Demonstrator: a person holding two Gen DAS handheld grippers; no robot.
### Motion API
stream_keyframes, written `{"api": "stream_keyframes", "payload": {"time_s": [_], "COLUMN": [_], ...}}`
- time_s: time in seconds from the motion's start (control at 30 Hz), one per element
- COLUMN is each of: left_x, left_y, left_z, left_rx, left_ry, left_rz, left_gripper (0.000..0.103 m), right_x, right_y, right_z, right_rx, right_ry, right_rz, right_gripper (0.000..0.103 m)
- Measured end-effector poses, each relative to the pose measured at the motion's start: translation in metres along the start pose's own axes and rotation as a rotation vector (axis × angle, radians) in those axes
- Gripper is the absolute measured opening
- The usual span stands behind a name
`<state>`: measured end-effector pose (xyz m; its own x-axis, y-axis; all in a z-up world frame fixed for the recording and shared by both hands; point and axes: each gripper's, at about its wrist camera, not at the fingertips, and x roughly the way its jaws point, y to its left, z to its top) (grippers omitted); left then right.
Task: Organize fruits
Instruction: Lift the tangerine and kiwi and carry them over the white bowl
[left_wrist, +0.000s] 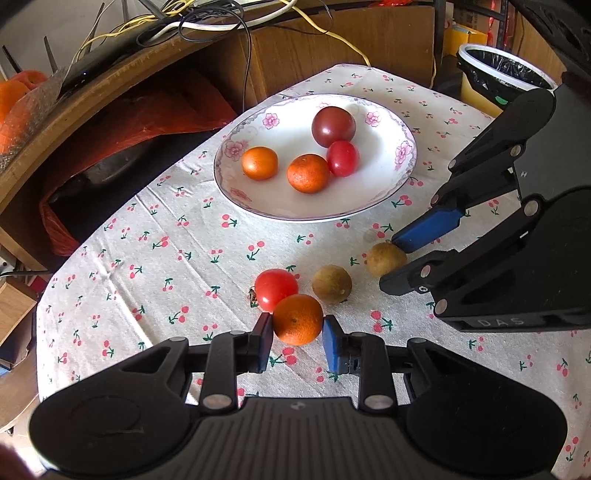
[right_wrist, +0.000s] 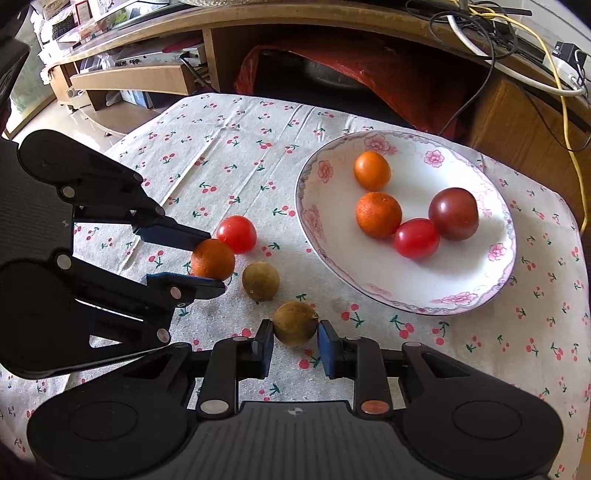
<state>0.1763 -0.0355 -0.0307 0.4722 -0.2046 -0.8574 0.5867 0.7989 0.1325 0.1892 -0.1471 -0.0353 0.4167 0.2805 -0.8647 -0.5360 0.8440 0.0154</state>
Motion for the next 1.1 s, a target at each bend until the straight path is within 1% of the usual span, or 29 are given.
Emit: {"api": "stream_keyframes", "payload": {"time_s": [0.6, 1.1], "left_x": [-0.006, -0.012], "left_y": [0.003, 0.004], "left_z": [0.000, 0.009], "left_rx": [-0.020, -0.026], "left_ry": [-0.017, -0.041], "left_rz": [0.001, 0.005], "left_gripper": [0.038, 0.038], "right_x": [-0.006, -0.015], "right_y": [-0.002, -0.008], "right_z": [0.000, 0.002], "right_rx": [0.011, 0.031], "right_ry": [-0.014, -0.047], "right_rz": [-0.009, -0.027], "right_gripper": [0.022, 0.022]}}
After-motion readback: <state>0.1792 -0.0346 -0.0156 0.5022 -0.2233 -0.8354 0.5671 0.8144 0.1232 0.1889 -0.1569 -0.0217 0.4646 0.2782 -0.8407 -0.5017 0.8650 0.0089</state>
